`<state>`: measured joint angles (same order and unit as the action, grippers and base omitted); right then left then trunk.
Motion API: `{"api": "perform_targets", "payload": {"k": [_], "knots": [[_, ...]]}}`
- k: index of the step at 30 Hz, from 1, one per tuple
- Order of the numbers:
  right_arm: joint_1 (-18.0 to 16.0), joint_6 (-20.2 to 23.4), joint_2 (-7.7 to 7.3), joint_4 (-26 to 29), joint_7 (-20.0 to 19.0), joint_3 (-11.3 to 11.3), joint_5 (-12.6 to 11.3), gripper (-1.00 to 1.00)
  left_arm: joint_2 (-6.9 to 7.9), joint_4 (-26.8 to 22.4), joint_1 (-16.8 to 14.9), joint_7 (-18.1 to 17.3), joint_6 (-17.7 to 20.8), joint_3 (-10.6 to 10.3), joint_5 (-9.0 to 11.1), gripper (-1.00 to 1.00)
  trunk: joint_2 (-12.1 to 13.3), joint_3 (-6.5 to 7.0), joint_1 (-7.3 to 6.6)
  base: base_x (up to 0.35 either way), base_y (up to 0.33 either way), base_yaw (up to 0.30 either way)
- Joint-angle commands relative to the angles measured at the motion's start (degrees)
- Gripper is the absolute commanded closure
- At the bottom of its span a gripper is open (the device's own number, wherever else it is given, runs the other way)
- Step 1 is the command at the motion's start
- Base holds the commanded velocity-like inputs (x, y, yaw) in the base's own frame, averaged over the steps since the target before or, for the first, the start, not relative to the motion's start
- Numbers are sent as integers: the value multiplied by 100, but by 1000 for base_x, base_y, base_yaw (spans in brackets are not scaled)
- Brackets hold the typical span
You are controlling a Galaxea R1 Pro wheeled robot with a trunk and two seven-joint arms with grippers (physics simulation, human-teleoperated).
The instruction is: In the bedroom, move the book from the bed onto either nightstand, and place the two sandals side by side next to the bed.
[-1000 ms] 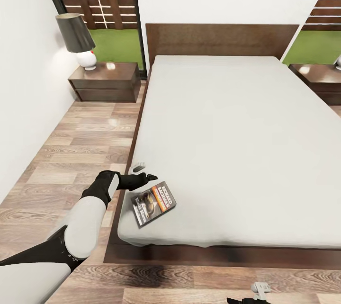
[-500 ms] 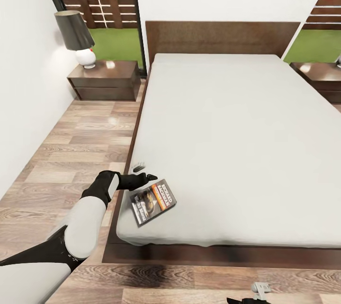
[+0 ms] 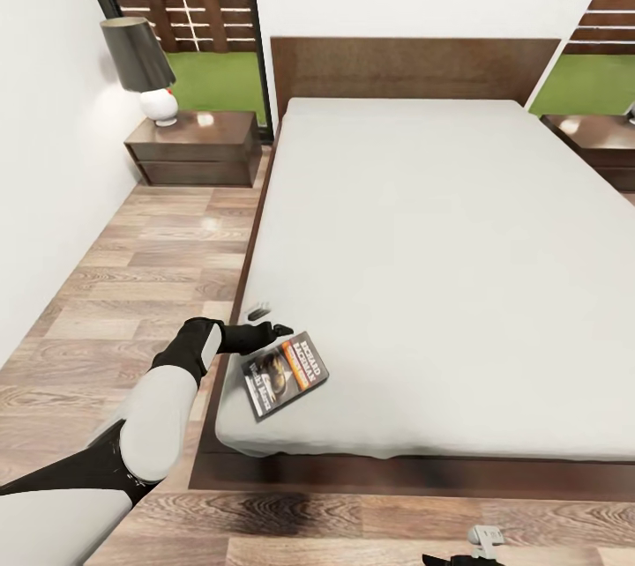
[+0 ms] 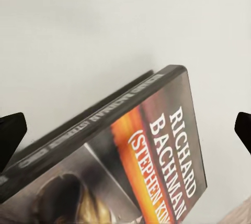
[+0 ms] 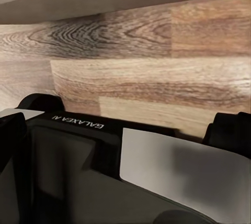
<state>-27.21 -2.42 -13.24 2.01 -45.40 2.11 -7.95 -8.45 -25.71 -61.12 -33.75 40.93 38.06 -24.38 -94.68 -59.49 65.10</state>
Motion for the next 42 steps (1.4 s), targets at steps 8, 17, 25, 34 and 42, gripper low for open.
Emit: {"api": "perform_targets", "payload": {"k": [8,17,25,34,42], "knots": [[-3,-13,-2,-8,-22,17,-4,-100,-8,-13,-5,-44,29,50,-59,-100,-244,-112,132,0,0,0],[-3,-13,-2,-8,-22,17,-3,-100,-8,-13,-5,-44,29,48,-59,-100,-244,-112,132,0,0,0],[-3,-13,0,-8,-22,17,-3,-100,-8,-13,-5,-50,29,52,-59,-100,-244,-112,132,0,0,0],[-3,-13,0,-8,-22,17,-3,-100,1,-15,-5,-51,29,52,-59,-100,-244,-112,132,-25,0,0],[-3,-13,-2,-8,-22,17,-2,-100,1,-21,-5,-52,23,58,-59,-100,-244,-112,132,-127,0,0]]}}
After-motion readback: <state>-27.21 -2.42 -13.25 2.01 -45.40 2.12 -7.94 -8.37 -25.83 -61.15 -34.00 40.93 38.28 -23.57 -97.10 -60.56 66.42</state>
